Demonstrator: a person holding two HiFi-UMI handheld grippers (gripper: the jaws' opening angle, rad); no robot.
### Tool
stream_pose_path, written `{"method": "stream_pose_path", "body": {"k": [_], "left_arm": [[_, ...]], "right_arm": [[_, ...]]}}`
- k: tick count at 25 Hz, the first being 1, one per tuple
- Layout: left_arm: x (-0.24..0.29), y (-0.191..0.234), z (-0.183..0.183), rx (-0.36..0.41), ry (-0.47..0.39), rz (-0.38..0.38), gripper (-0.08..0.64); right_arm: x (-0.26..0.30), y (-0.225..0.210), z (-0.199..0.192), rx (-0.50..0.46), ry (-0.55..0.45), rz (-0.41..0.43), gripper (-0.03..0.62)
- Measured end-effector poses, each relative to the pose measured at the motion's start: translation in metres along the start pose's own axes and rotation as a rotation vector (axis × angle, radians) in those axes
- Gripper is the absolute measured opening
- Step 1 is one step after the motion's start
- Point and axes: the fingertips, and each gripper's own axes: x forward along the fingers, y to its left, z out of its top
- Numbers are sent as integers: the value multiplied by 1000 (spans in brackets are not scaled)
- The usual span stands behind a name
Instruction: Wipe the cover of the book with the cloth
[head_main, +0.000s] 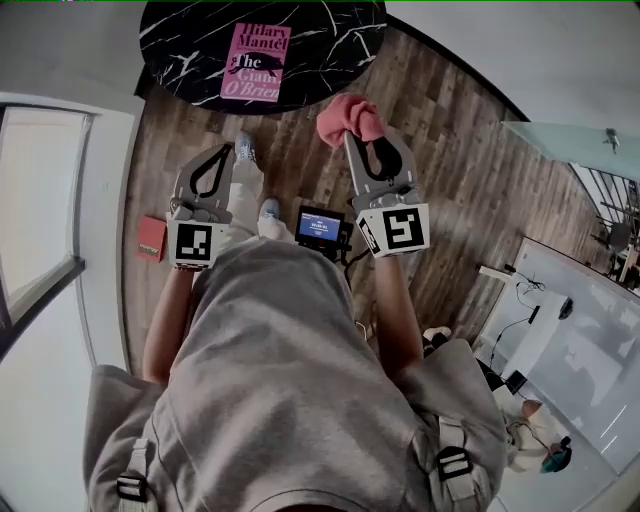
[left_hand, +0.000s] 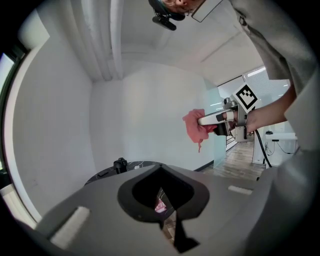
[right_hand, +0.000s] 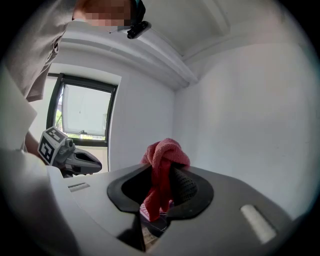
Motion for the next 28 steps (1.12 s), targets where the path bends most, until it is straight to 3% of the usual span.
{"method": "stream_pose_path", "body": {"k": [5,11,21,28], "left_arm": [[63,38,-9,13,-35,-45,0],[122,81,-44,24,27,-94,2],[170,112,-152,65,308,-186,93],[189,111,-215,-2,488,-190,168]], "right_arm": [[66,-27,4,-63,78,20,114],[153,-52,-17,-98,198,77,114],[297,-72,-114,-190,392,242,114],[357,-70,-209,-287,584,414,114]]}}
